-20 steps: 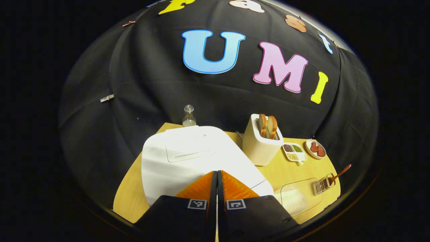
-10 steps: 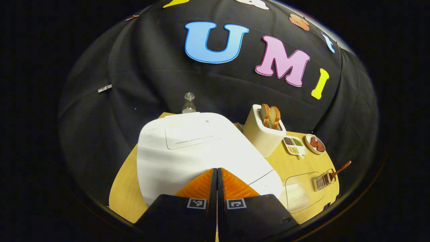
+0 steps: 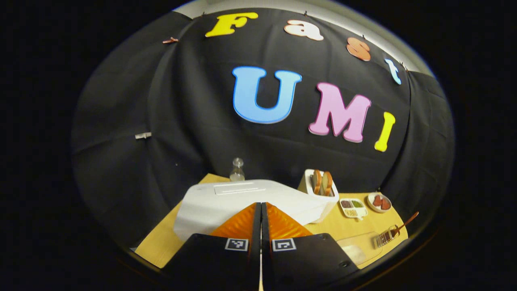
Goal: Close the left gripper, press the button to open the rice cooker; take a wooden spoon from the chopstick holder with the right hand, scoop a spoonful of rice and pour it into the rice cooker, then put the wooden spoon back into the chopstick holder.
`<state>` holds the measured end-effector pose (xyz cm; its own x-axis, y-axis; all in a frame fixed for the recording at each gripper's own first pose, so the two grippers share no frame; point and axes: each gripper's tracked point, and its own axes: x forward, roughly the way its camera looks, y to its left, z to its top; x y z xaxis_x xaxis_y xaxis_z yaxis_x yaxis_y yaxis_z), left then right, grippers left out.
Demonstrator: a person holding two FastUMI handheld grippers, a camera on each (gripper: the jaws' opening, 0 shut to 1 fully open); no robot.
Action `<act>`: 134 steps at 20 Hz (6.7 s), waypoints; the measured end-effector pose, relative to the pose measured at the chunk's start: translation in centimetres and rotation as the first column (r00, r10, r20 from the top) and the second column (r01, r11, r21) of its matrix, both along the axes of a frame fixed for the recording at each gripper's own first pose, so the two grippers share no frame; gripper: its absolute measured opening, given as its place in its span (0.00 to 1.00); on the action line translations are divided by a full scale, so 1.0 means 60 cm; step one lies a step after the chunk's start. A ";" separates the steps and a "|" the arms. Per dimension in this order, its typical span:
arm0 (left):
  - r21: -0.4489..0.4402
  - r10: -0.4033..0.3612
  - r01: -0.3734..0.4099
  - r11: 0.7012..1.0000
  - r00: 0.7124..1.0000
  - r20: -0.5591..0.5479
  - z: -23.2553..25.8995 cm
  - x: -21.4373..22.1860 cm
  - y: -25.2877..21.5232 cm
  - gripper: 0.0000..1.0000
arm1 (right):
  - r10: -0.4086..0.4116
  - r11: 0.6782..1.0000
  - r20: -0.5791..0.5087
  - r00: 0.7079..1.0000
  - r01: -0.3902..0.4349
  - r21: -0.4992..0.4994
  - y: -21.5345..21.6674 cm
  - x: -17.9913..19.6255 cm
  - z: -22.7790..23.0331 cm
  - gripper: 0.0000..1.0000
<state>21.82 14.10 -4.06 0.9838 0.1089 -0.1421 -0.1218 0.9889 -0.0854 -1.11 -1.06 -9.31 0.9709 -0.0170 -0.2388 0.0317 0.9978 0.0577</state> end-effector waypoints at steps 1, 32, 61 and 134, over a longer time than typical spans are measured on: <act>-0.010 0.014 -0.014 1.000 1.000 0.028 0.019 -0.017 -0.008 0.08 | 0.009 1.000 -0.011 1.000 -0.009 0.019 -0.004 0.013 -0.006 0.98; 0.069 0.154 -0.146 0.987 0.980 -0.126 -0.142 -0.266 -0.321 0.97 | 0.131 0.964 -0.310 0.942 -0.048 0.262 -0.202 0.331 -0.354 0.99; 0.003 -0.106 0.107 0.994 0.988 -0.114 -0.141 -0.285 -0.246 0.96 | -0.094 0.985 -0.095 0.991 0.107 0.138 -0.156 0.251 -0.091 0.24; -0.108 -0.171 0.152 0.982 0.966 -0.194 -0.256 -0.312 -0.102 0.96 | 0.059 0.596 -0.445 0.893 0.326 0.733 0.173 0.258 -0.282 0.24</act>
